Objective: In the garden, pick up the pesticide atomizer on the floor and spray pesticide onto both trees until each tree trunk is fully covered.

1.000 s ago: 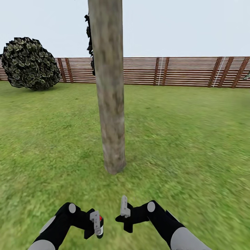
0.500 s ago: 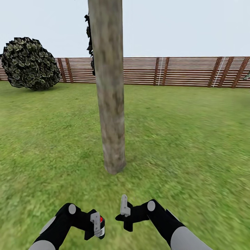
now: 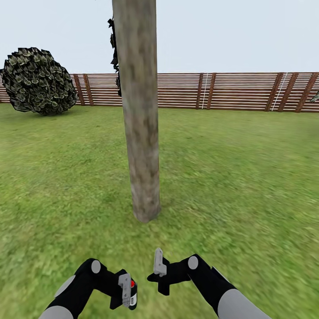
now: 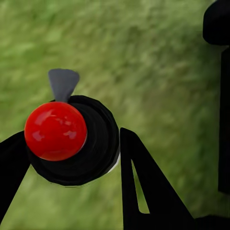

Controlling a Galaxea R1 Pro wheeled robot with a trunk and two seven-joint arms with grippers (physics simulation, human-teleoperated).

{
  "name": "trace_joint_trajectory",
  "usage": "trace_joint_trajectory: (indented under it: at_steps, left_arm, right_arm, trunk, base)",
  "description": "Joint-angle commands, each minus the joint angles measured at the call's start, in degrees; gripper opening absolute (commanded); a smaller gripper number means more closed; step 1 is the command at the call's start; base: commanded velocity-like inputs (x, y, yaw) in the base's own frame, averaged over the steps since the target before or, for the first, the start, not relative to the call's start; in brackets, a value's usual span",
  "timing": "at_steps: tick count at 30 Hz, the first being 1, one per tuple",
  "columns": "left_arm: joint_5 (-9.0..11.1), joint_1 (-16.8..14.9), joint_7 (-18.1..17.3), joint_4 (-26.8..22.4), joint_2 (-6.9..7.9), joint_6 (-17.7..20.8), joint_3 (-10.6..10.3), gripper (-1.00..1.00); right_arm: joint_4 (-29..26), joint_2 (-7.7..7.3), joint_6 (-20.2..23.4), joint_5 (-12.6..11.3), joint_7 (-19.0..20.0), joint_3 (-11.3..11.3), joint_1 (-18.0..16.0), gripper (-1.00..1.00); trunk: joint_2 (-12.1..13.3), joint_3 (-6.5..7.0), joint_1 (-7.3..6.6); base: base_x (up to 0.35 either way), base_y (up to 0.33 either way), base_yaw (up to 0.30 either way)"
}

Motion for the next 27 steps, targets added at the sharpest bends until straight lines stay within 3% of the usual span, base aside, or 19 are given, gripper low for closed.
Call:
trace_joint_trajectory:
  at_steps: [1,10,19,27]
  left_arm:
    - [-0.4,0.0,-0.1,-0.1,-0.2,-0.6,0.2,-1.0]
    - [-0.4,-0.1,0.0,-0.1,-1.46,-0.4,0.2,-1.0]
    - [-0.4,-0.1,0.0,-0.1,-1.62,-0.4,0.3,-1.0]
    - [-0.4,-0.1,0.4,-0.1,-2.99,-0.4,0.3,-1.0]
  right_arm:
    - [-0.1,0.0,-0.3,0.5,0.0,0.0,0.0,-1.0]
    - [-0.1,-0.04,-0.4,0.5,0.0,-0.1,0.0,-1.0]
    - [-0.1,-0.05,-0.4,0.5,0.0,-0.1,0.0,-1.0]
    - [-0.1,-0.05,-0.4,0.5,0.0,-0.1,0.0,-1.0]
  trunk:
    - [0.0,-0.05,-0.01]
    - [0.0,-0.05,-0.01]
    - [0.0,-0.05,-0.01]
    - [0.0,-0.05,-0.01]
  base:
    - [0.0,0.0,0.0]
    - [0.0,0.0,0.0]
    - [0.0,0.0,0.0]
    - [0.0,0.0,0.0]
